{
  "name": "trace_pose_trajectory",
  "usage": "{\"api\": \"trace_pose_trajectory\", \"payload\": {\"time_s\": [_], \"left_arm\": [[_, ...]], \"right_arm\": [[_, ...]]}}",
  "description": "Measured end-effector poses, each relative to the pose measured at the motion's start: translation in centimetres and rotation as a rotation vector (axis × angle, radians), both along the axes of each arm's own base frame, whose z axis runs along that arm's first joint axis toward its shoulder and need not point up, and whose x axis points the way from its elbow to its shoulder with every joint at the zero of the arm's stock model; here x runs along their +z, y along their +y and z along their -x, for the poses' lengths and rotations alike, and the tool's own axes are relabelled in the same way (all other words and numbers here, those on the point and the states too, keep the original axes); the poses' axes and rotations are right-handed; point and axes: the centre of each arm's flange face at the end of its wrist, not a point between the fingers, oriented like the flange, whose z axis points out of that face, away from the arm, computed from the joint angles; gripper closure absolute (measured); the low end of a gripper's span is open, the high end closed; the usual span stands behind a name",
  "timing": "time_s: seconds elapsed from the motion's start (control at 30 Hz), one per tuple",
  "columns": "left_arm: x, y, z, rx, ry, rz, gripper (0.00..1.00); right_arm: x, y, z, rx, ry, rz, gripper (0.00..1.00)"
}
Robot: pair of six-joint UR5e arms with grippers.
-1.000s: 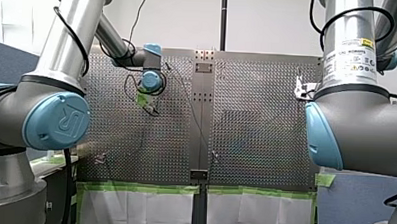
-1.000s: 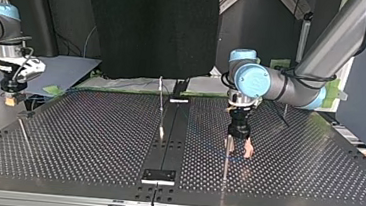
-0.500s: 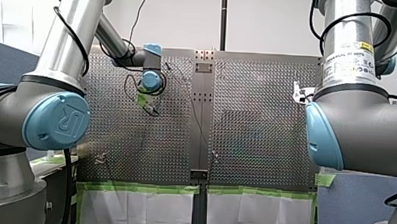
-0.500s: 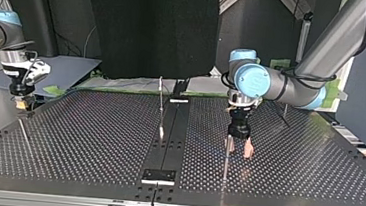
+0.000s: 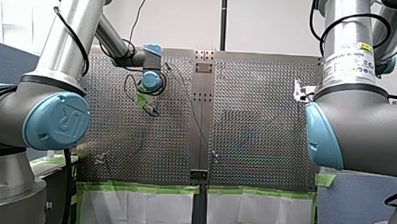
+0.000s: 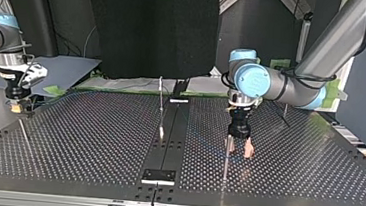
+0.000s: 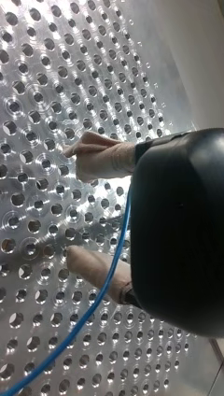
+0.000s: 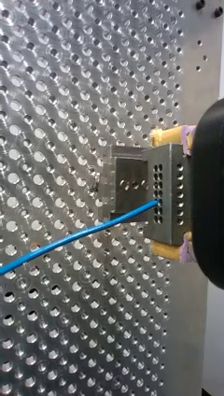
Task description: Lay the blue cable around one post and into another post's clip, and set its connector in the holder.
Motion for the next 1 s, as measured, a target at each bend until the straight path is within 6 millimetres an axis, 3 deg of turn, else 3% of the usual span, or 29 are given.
{"api": "trace_pose_trajectory", "payload": {"time_s": [0.5, 0.77, 1.0], "left_arm": [[0.0, 0.0, 0.0, 0.0, 0.0, -0.002, 0.0], [0.0, 0.0, 0.0, 0.0, 0.0, -0.003, 0.0], [0.0, 0.0, 0.0, 0.001, -0.001, -0.003, 0.0]], "right_arm": [[0.1, -0.9, -1.1, 0.02, -0.005, 0.018, 0.99], [-0.8, -1.1, -1.0, 0.018, -0.007, 0.001, 0.99], [-0.2, -1.5, -1.2, 0.021, -0.003, 0.011, 0.99]]}}
